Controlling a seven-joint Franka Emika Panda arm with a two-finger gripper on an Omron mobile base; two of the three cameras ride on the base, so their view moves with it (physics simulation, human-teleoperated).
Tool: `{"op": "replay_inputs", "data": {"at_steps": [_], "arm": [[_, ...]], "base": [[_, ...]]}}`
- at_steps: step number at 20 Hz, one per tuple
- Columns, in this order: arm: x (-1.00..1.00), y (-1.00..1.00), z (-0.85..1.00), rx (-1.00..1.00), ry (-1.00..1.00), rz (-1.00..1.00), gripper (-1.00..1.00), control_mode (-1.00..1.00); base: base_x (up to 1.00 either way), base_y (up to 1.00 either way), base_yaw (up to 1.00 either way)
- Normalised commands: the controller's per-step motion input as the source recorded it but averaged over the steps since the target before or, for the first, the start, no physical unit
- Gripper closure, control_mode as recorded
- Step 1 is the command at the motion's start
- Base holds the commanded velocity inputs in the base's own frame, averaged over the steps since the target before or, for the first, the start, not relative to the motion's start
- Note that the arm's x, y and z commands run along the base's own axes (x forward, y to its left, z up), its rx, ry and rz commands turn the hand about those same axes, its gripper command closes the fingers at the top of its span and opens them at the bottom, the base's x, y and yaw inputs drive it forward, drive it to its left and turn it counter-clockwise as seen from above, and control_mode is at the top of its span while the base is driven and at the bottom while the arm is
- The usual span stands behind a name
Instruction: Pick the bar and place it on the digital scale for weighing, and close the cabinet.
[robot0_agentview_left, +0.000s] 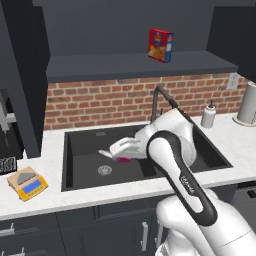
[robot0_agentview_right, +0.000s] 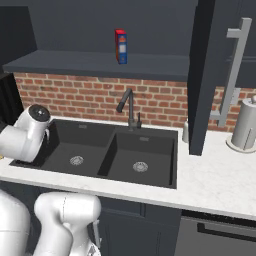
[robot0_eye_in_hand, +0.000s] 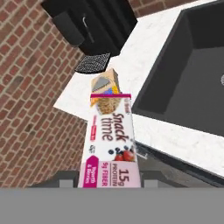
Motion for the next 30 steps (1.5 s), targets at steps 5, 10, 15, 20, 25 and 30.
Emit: {"op": "replay_inputs", "data": {"at_steps": [5,10,15,20,25,30], "arm": [[0.21,0.7,-0.02,-0.12,0.0,0.41,1.0,-1.0],[0.24,0.51,-0.01,-0.1,-0.06,0.41,1.0,-1.0],[0.09,0.21,-0.14,-0.02,-0.19,0.3,1.0,-1.0],[0.01,0.27,-0.29,0.0,-0.32,0.22,1.0,-1.0],[0.0,0.32,-0.2,0.02,-0.33,0.09,1.0,-1.0],[0.16,0.32,-0.01,0.0,-0.06,0.0,1.0,-1.0]], "base": [[0.0,0.0,0.0],[0.0,0.0,0.0],[0.0,0.0,0.0],[0.0,0.0,0.0],[0.0,0.0,0.0],[0.0,0.0,0.0]]}}
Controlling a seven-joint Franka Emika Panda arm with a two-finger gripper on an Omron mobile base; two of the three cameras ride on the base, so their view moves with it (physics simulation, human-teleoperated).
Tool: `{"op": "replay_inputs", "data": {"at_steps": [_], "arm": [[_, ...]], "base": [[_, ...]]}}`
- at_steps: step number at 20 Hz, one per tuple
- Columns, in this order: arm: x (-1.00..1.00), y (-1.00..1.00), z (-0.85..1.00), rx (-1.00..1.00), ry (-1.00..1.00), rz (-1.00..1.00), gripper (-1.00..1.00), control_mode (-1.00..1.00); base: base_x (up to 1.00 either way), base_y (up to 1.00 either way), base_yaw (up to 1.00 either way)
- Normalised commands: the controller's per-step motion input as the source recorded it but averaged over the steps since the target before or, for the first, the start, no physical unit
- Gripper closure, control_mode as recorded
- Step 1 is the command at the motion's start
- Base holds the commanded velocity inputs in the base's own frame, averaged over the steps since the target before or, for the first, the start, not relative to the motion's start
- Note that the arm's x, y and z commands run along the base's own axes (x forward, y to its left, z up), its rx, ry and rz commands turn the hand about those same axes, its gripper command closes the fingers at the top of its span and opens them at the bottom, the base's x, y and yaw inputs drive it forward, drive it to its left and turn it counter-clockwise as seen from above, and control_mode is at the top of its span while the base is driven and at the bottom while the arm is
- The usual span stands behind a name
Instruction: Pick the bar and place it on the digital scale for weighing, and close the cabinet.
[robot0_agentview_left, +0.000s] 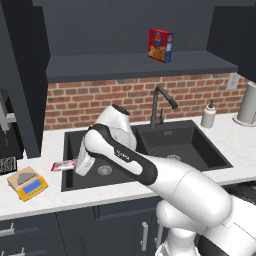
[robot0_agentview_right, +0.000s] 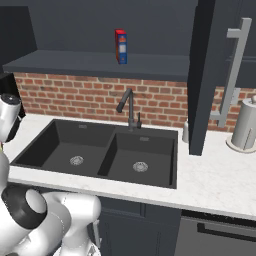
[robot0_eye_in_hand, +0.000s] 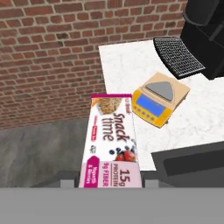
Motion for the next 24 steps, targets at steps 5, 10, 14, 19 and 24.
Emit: {"op": "replay_inputs", "data": {"at_steps": [5,10,14,19,24], "arm": [[0.26,0.04,-0.05,0.03,0.0,0.02,1.0,-1.0],[0.2,0.01,-0.1,0.09,-0.01,0.07,1.0,-1.0],[0.16,0.16,-0.12,0.03,-0.05,0.03,1.0,-1.0],[0.02,0.32,-0.01,0.0,-0.06,0.0,1.0,-1.0],[0.07,0.3,-0.02,0.0,-0.01,0.0,1.0,-1.0]], "base": [[0.0,0.0,0.0],[0.0,0.0,0.0],[0.0,0.0,0.0],[0.0,0.0,0.0],[0.0,0.0,0.0]]}}
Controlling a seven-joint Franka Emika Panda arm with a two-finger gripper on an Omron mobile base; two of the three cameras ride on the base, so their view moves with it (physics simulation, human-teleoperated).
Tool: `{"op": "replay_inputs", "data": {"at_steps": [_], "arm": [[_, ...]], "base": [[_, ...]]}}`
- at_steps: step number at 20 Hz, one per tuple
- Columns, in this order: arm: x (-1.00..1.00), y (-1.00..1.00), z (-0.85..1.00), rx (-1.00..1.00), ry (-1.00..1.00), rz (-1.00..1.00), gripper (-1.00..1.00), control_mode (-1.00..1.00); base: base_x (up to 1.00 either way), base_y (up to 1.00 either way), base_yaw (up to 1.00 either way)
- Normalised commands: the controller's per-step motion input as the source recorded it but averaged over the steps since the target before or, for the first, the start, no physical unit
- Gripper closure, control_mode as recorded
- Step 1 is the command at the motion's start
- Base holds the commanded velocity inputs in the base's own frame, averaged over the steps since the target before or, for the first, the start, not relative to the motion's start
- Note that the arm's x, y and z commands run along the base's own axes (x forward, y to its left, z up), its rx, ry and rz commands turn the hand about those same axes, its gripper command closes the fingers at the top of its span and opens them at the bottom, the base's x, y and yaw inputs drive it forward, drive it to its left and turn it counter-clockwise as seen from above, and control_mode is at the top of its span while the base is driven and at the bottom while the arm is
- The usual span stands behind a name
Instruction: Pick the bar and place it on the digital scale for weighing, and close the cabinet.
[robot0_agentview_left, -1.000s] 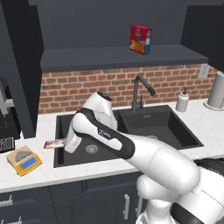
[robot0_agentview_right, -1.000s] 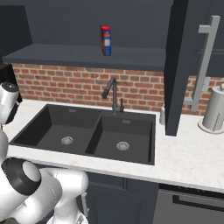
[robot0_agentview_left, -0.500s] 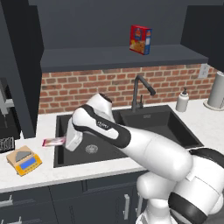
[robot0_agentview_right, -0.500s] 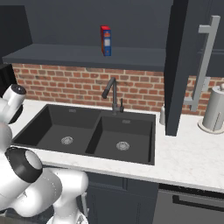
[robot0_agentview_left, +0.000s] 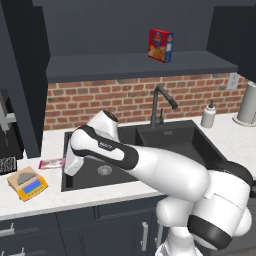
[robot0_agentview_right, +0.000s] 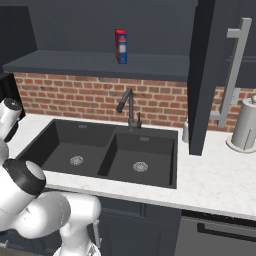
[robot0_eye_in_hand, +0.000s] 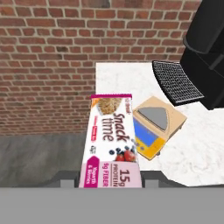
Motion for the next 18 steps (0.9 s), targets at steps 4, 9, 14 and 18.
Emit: {"op": "replay_inputs", "data": {"at_steps": [4,9,14,18], "arm": [[0.16,0.14,-0.07,0.0,0.0,0.0,1.0,-1.0],[0.2,0.19,-0.15,0.01,0.0,0.0,1.0,-1.0],[0.18,0.29,-0.22,0.01,0.0,0.0,1.0,-1.0],[0.18,0.29,-0.27,0.02,0.0,0.0,1.0,-1.0]], "base": [[0.0,0.0,0.0],[0.0,0.0,0.0],[0.0,0.0,0.0],[0.0,0.0,0.0]]}}
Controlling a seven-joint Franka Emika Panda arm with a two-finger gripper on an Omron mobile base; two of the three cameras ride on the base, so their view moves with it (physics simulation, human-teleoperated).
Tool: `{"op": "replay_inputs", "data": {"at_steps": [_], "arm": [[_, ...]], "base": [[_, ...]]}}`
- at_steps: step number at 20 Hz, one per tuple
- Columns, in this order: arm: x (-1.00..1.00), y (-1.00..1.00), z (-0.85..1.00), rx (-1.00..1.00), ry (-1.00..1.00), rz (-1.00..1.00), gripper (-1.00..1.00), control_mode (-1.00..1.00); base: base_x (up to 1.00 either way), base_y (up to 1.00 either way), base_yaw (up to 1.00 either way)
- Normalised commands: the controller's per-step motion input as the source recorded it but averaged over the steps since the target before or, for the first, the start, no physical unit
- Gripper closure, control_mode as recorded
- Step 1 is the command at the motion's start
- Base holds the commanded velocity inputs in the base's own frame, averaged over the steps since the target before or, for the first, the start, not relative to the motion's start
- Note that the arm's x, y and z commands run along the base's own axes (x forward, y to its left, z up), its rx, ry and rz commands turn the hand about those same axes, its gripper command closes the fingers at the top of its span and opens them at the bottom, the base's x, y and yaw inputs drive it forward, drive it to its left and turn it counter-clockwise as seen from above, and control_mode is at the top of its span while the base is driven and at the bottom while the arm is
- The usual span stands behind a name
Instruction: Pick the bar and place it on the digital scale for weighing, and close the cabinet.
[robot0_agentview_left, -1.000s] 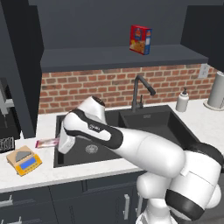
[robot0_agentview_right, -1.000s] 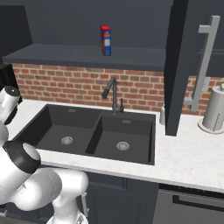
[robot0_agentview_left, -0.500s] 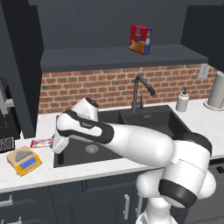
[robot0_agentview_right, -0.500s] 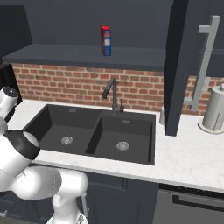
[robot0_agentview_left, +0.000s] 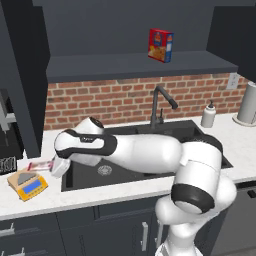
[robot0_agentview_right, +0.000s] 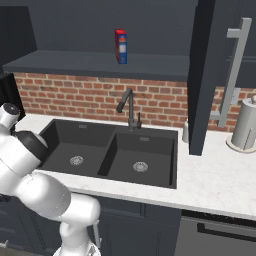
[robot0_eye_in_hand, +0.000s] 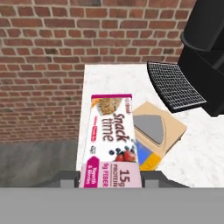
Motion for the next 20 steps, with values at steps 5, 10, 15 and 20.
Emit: {"op": "replay_inputs", "data": {"at_steps": [5,10,15,20], "arm": [[0.21,0.31,-0.15,0.0,0.0,0.0,1.0,-1.0],[0.29,0.28,-0.12,0.0,0.0,0.0,1.0,-1.0],[0.28,0.21,-0.15,0.0,0.0,0.0,1.0,-1.0],[0.2,0.25,-0.19,0.0,0.0,0.0,1.0,-1.0]], "base": [[0.0,0.0,0.0],[0.0,0.0,0.0],[0.0,0.0,0.0],[0.0,0.0,0.0]]}}
